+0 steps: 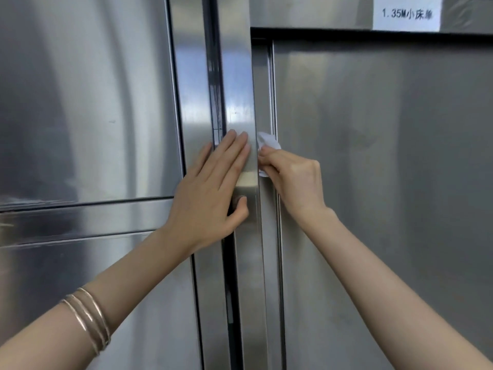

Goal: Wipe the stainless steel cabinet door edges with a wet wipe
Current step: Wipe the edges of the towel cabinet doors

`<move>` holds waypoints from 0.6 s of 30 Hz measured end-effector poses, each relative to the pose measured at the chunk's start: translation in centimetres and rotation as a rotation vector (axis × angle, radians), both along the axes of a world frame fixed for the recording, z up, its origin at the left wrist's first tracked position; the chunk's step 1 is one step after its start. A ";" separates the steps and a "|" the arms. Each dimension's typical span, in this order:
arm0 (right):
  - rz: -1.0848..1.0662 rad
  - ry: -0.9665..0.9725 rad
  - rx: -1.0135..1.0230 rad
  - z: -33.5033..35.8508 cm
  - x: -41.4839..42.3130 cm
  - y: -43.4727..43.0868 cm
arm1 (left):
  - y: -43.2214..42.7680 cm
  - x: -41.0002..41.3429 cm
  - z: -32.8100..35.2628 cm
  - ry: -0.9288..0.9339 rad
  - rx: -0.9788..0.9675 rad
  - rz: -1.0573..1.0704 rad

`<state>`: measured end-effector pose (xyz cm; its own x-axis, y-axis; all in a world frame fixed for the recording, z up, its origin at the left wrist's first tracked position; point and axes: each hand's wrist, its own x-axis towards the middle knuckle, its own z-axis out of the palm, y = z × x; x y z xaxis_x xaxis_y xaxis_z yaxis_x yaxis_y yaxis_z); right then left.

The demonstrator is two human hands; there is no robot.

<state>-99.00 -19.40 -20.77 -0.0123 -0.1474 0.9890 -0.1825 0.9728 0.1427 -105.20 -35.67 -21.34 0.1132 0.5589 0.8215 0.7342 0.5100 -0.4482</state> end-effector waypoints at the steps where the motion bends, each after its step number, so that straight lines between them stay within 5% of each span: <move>1: 0.004 0.003 -0.016 0.5 -0.1 -0.1 | 0.0 0.0 -0.1 0.003 0.000 0.008; 7: 0.039 -0.203 -0.075 -7.3 2.4 0.1 | 0.8 1.5 -2.3 -0.096 0.009 -0.029; 11: 0.098 -0.123 -0.275 -11.7 7.0 2.4 | 3.0 4.1 -7.1 -0.142 -0.039 -0.100; 18: -0.302 -0.280 -0.410 -4.7 16.7 10.0 | 11.0 10.0 -4.4 -0.325 -0.242 -0.320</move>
